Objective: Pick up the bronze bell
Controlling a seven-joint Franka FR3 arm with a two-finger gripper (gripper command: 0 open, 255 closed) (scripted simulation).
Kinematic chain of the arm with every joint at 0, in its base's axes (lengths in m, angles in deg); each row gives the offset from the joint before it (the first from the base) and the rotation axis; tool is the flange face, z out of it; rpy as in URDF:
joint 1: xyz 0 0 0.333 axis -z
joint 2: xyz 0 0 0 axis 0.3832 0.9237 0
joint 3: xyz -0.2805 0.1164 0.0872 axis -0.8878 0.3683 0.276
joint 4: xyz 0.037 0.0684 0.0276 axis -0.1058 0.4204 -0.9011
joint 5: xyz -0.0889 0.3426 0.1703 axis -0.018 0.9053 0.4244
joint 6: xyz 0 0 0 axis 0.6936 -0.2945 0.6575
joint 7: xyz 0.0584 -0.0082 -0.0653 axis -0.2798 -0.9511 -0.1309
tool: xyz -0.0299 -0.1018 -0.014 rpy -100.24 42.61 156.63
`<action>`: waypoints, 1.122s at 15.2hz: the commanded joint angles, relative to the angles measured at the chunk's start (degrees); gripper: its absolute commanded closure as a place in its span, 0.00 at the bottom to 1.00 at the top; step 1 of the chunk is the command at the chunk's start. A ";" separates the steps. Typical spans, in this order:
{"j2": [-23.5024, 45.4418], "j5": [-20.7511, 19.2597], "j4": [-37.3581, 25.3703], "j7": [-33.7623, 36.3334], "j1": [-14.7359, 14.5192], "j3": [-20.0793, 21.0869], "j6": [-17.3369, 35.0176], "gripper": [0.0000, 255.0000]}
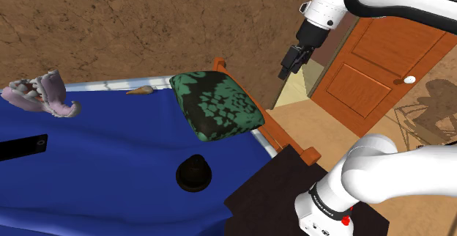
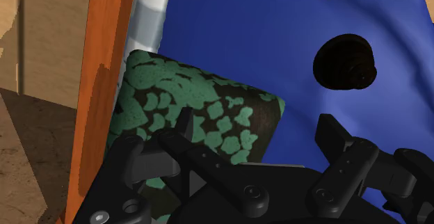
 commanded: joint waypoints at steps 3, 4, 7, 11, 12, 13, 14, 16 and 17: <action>0.09 1.04 2.73 1.61 -0.72 1.88 3.05 0.00; 0.25 1.57 3.99 2.42 -1.09 2.85 4.61 0.00; 1.27 3.16 7.40 4.83 -2.26 5.82 9.41 0.00; 3.91 5.17 10.95 8.10 -3.82 9.98 16.15 0.00; 4.81 5.63 11.66 8.93 -4.19 11.05 17.89 0.00; 5.81 6.06 12.29 9.78 -4.55 12.14 19.66 0.00; 6.90 6.48 12.84 10.62 -4.86 13.26 21.44 0.00; 9.38 7.16 13.71 12.38 -5.43 15.52 25.06 0.00; 10.76 7.42 14.02 13.30 -5.67 16.67 26.89 0.00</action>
